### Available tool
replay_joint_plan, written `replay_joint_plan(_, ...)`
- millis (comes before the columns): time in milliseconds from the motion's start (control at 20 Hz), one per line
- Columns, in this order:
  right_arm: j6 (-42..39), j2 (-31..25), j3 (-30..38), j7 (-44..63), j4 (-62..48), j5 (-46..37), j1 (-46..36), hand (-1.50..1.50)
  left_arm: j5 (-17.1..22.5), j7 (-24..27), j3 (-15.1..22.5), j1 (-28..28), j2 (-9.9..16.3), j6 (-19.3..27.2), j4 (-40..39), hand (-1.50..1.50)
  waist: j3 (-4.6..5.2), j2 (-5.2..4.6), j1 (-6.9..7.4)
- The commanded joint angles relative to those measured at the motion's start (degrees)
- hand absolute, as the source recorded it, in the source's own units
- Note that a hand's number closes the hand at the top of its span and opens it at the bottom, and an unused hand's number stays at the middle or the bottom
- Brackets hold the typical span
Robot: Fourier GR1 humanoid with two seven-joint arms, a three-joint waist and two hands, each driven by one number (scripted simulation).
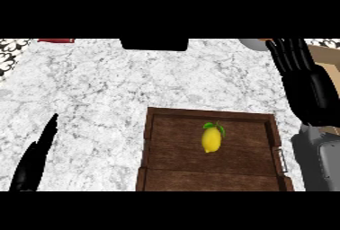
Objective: Pick the lemon from the tray and place it in the cardboard box
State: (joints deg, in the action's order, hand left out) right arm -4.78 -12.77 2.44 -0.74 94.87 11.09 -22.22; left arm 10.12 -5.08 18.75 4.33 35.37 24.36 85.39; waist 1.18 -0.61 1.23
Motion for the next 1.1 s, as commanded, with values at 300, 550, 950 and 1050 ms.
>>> replay_joint_plan(300, 17.18, -10.28, 9.18, 7.02, -6.32, -22.64, 22.14, 1.50, 9.41, 3.27, -6.44, -3.84, -7.48, 0.71, 6.29, 0.00, 0.96, -0.75, -8.66)
replay_joint_plan(550, 39.09, 4.67, 10.70, 1.40, 1.41, -32.02, 33.71, -1.50, 14.50, 2.04, -8.00, -6.23, -10.74, -0.82, 8.70, 0.00, -0.88, 1.03, -5.40)
replay_joint_plan(950, 25.91, 0.72, -3.87, 22.93, 22.59, -51.35, 47.40, -1.50, 14.70, -0.51, -7.67, -9.61, -10.59, -1.86, 9.93, 0.00, -0.64, 0.60, -2.60)
replay_joint_plan(1050, 18.94, -0.82, -6.78, 29.23, 23.68, -52.37, 47.43, -1.50, 14.52, 0.05, -7.86, -10.97, -10.85, -2.39, 7.69, 0.00, -0.63, 0.12, -2.10)
